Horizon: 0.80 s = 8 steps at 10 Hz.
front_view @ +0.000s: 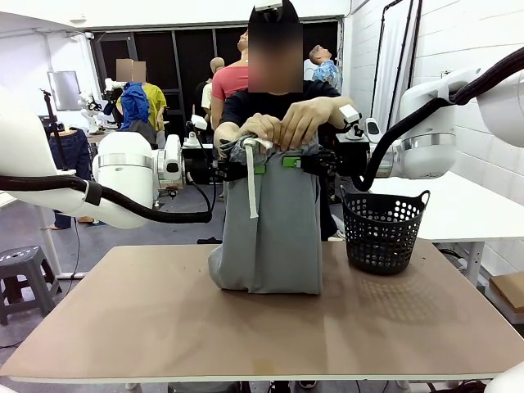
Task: Fold the training pants.
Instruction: Release the ends of the Training pants and then grab the overlapped ends.
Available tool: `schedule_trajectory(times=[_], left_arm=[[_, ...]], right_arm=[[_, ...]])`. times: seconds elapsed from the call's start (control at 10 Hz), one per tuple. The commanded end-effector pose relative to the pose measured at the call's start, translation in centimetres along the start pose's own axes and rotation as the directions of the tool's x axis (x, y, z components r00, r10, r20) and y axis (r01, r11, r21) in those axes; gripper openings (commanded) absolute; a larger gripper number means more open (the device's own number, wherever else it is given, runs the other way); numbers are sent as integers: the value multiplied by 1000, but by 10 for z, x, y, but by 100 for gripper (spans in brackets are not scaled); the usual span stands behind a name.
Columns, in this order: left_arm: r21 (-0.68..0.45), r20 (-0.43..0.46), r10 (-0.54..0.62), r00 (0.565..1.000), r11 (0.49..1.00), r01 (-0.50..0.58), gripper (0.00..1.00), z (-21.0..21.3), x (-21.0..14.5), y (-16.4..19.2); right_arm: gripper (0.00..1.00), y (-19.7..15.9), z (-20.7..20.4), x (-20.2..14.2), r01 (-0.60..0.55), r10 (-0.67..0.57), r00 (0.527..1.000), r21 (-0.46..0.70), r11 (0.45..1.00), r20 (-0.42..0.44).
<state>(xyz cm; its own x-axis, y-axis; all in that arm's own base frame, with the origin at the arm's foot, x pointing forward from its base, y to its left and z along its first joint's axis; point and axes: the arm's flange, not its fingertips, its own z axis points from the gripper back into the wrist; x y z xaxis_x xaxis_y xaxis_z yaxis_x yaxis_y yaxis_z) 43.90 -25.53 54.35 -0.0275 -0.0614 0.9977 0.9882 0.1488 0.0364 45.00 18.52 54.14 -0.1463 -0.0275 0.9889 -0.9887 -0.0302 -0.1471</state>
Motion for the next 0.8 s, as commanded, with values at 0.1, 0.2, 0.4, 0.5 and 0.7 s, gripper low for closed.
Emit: schedule_trajectory(times=[0.1,0.2,0.4,0.5,0.7], left_arm=[[-4,10,-1,1000,1000,1,0,1,3,1],[-4,10,-1,1000,1000,1,0,1,3,1],[-4,10,-1,1000,1000,1,0,1,3,1],[-4,10,-1,1000,1000,1,0,1,3,1],[-4,10,-1,1000,1000,1,0,1,3,1]], right_arm=[[0,4,0,0,-6,6,1000,0,1000,14],[0,4,0,0,-6,6,1000,0,1000,14],[0,4,0,0,-6,6,1000,0,1000,14],[0,4,0,0,-6,6,1000,0,1000,14],[0,4,0,0,-6,6,1000,0,1000,14]])
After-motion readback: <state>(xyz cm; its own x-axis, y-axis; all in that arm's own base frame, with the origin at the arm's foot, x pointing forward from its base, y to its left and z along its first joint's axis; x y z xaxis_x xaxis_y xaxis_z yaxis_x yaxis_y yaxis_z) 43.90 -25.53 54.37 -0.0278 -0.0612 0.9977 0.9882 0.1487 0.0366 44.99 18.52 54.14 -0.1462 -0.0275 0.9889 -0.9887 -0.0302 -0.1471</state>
